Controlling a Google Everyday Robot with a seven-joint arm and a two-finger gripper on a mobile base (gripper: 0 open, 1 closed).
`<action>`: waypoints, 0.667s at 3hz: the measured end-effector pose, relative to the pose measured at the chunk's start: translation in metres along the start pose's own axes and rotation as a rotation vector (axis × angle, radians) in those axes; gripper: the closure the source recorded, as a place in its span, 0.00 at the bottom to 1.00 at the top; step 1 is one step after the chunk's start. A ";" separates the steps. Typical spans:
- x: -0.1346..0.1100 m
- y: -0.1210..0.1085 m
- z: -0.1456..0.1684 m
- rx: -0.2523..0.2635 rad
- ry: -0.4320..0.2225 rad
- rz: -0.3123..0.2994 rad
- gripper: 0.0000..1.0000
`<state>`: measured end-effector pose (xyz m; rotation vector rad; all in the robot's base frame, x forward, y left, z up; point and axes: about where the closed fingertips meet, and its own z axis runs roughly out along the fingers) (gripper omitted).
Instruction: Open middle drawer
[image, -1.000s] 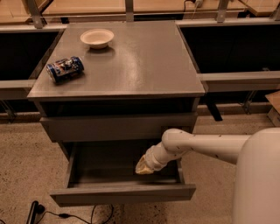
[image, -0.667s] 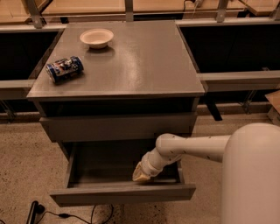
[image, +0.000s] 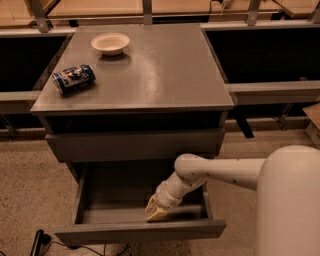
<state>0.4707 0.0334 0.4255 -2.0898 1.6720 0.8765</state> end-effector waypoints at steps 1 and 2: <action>-0.020 0.019 -0.002 -0.069 -0.049 -0.043 0.86; -0.040 0.029 -0.008 -0.093 -0.100 -0.086 0.86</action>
Offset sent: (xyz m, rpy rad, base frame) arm -0.0465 0.0231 0.0421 0.1412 0.0758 0.1608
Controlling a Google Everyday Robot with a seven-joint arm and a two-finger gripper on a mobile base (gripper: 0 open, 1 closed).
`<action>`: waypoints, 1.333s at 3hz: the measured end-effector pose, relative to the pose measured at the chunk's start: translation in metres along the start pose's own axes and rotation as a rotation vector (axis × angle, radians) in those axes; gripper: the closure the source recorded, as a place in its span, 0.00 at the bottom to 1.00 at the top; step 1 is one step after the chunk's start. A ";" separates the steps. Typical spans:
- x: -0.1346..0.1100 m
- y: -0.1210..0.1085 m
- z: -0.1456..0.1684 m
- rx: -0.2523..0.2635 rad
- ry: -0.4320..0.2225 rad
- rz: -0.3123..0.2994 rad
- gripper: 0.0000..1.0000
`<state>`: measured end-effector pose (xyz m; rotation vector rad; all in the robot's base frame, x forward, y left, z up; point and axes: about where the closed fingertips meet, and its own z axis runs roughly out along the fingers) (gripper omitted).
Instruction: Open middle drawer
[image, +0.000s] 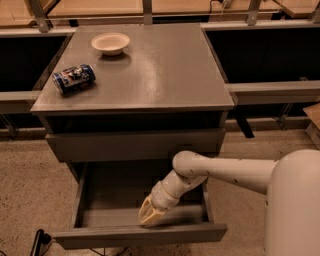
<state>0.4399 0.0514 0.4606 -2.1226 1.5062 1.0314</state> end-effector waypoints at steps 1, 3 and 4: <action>-0.016 -0.011 -0.024 0.065 -0.013 -0.032 0.86; -0.030 -0.017 -0.055 0.157 -0.031 -0.041 0.43; -0.030 -0.017 -0.054 0.154 -0.032 -0.041 0.20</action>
Offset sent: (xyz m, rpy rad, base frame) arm 0.0657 -0.0344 0.1169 0.1292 -0.2423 -0.2302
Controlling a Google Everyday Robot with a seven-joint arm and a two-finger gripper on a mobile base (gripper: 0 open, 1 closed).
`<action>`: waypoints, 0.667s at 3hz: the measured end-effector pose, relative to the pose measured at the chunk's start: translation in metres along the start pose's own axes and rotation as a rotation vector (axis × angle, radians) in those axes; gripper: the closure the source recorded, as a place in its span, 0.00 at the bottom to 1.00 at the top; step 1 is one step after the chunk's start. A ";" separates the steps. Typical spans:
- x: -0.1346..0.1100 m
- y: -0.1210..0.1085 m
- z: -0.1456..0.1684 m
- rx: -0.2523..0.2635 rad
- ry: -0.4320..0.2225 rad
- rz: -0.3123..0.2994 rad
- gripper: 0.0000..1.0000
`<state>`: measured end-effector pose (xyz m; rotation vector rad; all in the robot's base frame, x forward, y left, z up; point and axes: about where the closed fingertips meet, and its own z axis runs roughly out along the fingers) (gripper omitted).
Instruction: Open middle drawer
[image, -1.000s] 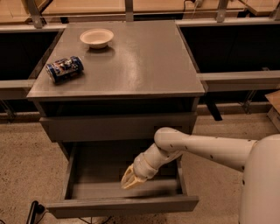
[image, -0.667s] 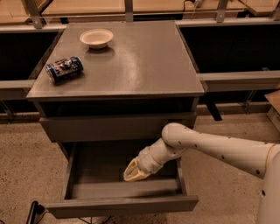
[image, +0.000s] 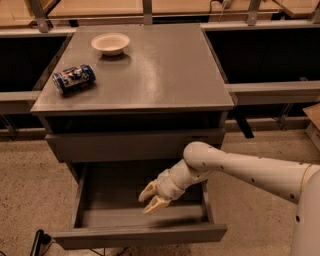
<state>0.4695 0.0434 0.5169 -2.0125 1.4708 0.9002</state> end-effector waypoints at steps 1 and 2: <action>0.000 0.001 0.002 -0.004 -0.001 0.000 0.00; 0.000 0.001 0.002 -0.004 -0.002 0.000 0.00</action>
Offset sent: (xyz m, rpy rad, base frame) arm -0.0011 0.0011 -0.0007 0.0006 0.0022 0.0026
